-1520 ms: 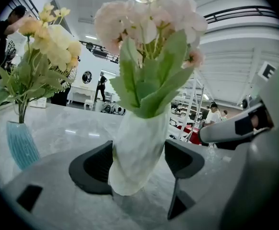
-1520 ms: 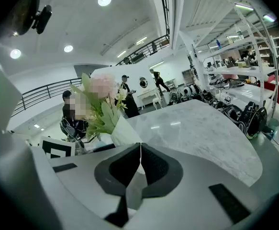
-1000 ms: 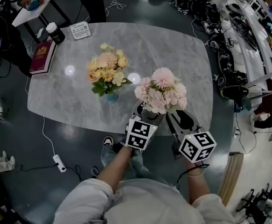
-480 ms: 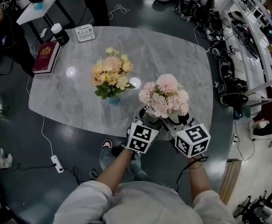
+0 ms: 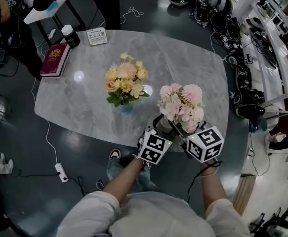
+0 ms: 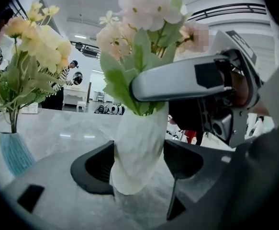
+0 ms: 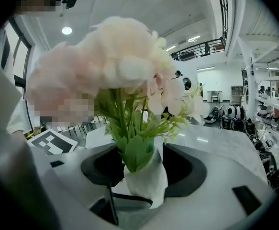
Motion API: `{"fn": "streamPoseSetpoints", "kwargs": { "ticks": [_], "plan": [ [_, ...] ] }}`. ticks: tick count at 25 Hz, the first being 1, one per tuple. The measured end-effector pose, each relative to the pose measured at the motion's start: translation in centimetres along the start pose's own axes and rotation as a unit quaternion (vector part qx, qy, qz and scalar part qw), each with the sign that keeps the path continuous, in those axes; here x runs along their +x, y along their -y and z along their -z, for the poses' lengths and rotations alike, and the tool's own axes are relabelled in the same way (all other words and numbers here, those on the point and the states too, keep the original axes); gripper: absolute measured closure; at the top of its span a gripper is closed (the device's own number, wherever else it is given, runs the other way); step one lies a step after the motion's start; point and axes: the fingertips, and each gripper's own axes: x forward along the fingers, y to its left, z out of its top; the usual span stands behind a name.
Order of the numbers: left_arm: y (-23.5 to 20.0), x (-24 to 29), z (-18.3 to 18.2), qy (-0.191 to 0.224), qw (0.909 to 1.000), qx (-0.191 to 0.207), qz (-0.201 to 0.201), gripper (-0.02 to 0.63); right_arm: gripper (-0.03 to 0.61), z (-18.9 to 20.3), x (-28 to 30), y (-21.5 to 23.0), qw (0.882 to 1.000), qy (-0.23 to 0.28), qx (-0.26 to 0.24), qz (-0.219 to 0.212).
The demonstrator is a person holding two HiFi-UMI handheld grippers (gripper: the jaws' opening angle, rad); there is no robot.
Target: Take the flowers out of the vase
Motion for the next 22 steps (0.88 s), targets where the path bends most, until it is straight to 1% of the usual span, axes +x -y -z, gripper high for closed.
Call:
{"fn": "streamPoseSetpoints", "kwargs": {
  "ticks": [4,10,14,18,22],
  "plan": [
    [-0.2,0.0,0.1,-0.002,1.0000,0.002,0.002,0.284,0.356,-0.7,0.5,0.1,1.000,0.011,-0.009,0.008],
    [0.0,0.3,0.8,-0.008,1.0000,-0.001,0.004,0.284,0.362,-1.7,0.1,0.6,1.000,0.029,-0.010,0.006],
    [-0.1,0.2,0.7,-0.010,0.9999,-0.001,0.005,0.284,0.406,-2.0,0.2,0.5,0.999,0.034,-0.014,0.005],
    [-0.1,0.1,0.2,-0.010,0.9999,0.002,0.005,0.284,0.425,-2.2,0.0,0.5,0.999,0.037,-0.015,0.006],
    [0.1,0.4,0.6,-0.015,0.9999,0.000,0.005,0.284,0.462,-3.4,-0.5,0.6,0.998,0.057,-0.008,0.005]
  ]
}}
